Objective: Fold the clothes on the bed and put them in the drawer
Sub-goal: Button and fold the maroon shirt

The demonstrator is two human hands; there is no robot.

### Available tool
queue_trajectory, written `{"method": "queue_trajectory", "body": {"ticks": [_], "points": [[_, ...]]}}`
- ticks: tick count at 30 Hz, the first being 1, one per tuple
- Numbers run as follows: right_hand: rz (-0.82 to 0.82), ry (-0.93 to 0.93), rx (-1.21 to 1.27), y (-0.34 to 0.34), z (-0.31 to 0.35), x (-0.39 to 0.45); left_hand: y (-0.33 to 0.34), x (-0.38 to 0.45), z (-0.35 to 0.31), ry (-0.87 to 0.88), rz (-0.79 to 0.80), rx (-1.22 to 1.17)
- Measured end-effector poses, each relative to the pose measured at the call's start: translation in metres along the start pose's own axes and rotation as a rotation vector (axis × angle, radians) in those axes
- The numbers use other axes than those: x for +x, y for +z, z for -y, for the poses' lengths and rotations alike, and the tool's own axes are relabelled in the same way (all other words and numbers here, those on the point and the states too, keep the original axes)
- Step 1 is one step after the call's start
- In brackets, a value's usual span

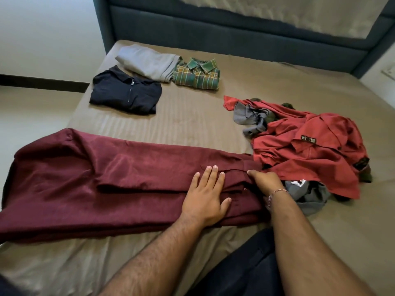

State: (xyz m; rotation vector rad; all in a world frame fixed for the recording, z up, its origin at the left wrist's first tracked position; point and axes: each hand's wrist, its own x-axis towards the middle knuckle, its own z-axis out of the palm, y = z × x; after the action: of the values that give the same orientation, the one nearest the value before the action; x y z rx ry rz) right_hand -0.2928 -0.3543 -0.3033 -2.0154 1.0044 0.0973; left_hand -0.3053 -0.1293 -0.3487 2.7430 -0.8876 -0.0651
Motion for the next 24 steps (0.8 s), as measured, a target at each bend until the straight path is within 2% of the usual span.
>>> {"method": "queue_trajectory", "body": {"ticks": [3,5,8,16,20,24], "points": [[0.136,-0.061,-0.088,-0.004,-0.002,0.005,0.003,0.001,0.000,0.001,-0.014,0.001],[0.207,-0.050,0.062,-0.006,-0.002,0.005,0.005,0.002,0.001,0.001,-0.013,0.006],[0.265,0.002,0.249,-0.009,0.002,-0.007,0.006,0.001,0.001,0.003,-0.021,0.005],[0.354,0.013,0.282,-0.008,0.003,-0.015,0.007,0.000,0.001,0.006,-0.037,0.002],[0.363,0.061,0.394,-0.010,0.008,-0.028,0.006,0.001,0.002,0.004,-0.031,0.008],[0.170,0.071,0.279,-0.016,-0.008,0.001,0.006,0.001,0.002,0.002,-0.016,0.015]]}}
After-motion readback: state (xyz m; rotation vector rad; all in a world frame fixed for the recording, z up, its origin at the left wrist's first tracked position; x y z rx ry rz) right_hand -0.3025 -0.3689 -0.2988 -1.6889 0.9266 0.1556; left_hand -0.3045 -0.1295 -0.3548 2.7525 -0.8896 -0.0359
